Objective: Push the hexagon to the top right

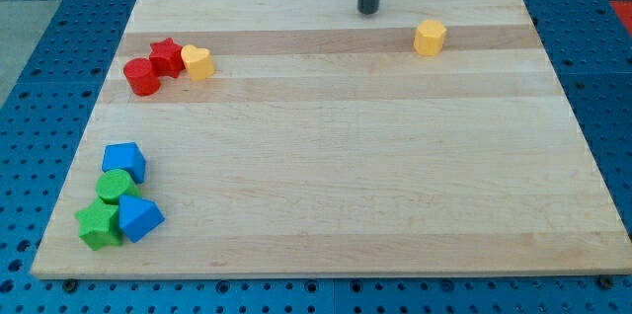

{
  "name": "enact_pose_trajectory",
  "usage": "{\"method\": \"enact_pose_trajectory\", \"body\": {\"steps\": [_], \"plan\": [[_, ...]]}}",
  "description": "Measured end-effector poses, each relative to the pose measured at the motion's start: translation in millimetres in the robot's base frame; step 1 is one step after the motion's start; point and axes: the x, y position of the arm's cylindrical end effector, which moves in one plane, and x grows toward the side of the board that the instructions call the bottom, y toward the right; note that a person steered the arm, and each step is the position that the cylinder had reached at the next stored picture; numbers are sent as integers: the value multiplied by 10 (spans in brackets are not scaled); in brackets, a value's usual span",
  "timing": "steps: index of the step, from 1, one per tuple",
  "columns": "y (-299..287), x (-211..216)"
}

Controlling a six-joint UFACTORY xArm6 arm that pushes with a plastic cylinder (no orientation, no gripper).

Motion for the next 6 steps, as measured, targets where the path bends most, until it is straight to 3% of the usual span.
{"method": "enact_pose_trajectory", "body": {"steps": [1,2,3,6], "plan": [[154,866],[210,1037],[372,782],[791,818]]}}
